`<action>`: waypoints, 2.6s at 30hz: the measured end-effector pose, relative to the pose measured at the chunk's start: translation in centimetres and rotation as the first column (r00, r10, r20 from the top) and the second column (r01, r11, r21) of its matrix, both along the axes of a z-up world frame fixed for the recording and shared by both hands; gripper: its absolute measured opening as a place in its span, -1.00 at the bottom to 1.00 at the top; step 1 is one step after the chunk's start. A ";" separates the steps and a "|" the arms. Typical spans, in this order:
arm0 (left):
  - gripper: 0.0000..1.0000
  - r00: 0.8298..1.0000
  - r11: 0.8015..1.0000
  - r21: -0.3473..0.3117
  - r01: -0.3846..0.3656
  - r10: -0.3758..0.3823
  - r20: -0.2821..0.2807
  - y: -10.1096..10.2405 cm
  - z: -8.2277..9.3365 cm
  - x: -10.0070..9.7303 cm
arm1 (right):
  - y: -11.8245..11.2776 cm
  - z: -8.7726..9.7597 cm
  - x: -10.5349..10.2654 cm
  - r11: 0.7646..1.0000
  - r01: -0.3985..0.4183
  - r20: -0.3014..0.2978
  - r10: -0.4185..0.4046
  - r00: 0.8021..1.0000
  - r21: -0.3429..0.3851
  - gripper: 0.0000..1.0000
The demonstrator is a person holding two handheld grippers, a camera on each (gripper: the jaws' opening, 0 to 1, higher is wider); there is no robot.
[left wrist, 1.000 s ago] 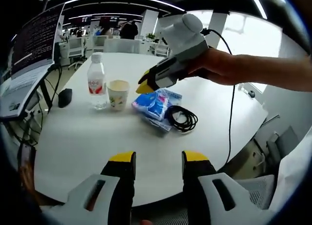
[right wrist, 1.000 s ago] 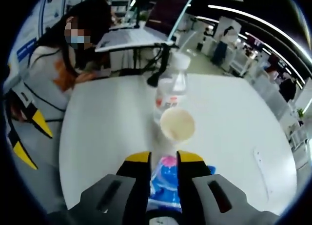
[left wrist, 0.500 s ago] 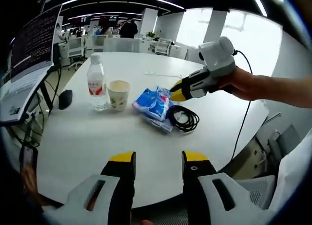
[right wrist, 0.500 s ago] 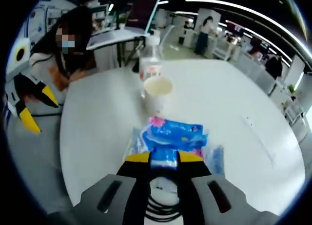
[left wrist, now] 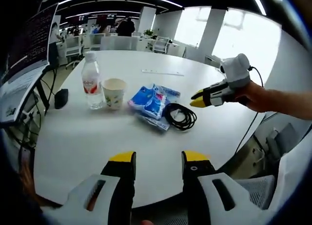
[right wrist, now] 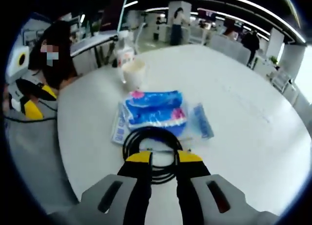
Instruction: Arrange the tabletop items into an orderly group along one side of the table until the central work area is clear of visible clutter.
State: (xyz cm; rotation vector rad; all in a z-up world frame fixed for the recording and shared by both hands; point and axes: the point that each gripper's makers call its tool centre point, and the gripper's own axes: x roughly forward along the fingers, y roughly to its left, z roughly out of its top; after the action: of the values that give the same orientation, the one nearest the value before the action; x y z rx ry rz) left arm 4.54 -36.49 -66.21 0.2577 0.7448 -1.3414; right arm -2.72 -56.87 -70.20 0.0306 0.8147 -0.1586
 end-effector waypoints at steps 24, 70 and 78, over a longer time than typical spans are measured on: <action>-0.27 0.999 0.999 0.010 0.038 -0.038 0.012 -0.1 0.2 -0.6 | 1.1 -3.6 -5.6 0.952 0.268 0.005 -0.271 0.962 0.146 -0.68; -0.22 0.996 0.999 0.041 -0.020 0.016 0.086 1.5 1.7 3.5 | -3.3 -4.9 1.4 0.983 0.138 0.016 -0.141 0.990 0.121 -0.55; -0.22 0.995 0.999 0.036 -0.031 0.027 0.095 1.0 2.3 4.2 | -2.5 -5.9 1.8 0.991 0.088 -0.014 -0.087 0.996 0.101 -0.62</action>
State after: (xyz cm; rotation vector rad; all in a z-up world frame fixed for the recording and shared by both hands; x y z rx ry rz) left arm 8.69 -35.49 -63.90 0.3373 0.6920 -1.2797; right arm -0.91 -59.35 -76.08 0.1618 0.8306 -0.1999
